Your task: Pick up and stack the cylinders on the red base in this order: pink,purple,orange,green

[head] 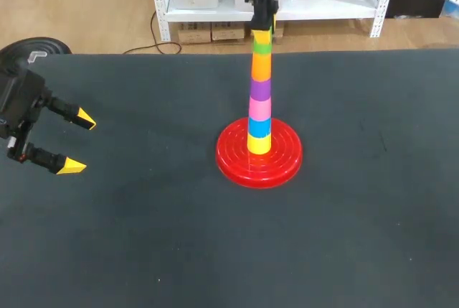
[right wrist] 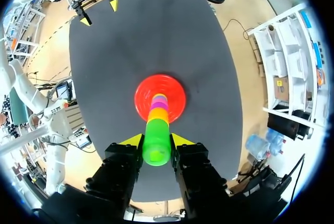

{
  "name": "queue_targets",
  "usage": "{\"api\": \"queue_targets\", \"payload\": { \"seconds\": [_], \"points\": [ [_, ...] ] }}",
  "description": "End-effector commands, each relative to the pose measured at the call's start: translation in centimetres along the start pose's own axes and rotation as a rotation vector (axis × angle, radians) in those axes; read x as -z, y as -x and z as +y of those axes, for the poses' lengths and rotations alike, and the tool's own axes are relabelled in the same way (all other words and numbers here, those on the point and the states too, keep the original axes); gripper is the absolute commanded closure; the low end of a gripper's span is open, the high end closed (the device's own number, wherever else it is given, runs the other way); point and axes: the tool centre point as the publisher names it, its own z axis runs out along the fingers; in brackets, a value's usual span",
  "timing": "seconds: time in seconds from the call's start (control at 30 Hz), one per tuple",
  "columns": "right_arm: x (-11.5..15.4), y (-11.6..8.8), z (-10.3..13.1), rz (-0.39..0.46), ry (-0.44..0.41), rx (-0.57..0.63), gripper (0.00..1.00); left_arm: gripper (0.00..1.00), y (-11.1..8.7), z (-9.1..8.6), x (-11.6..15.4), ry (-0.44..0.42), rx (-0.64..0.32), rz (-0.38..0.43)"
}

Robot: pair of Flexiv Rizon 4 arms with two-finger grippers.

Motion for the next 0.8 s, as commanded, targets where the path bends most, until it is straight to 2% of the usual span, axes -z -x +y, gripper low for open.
{"api": "queue_targets", "payload": {
  "seconds": [0.03,0.57,0.8],
  "points": [
    [0.3,0.1,0.2,0.001,-0.013,-0.004,1.0,0.0,-0.1,0.0,0.0,0.003,-0.003,-0.003],
    [-0.6,0.3,0.8,0.008,0.007,-0.006,1.0,0.0,-0.1,0.0,0.0,0.003,-0.003,-0.003],
    [0.2,0.0,1.1,0.007,-0.008,-0.012,1.0,0.0,-0.1,0.0,0.0,0.003,-0.003,-0.003]
  ]
}}
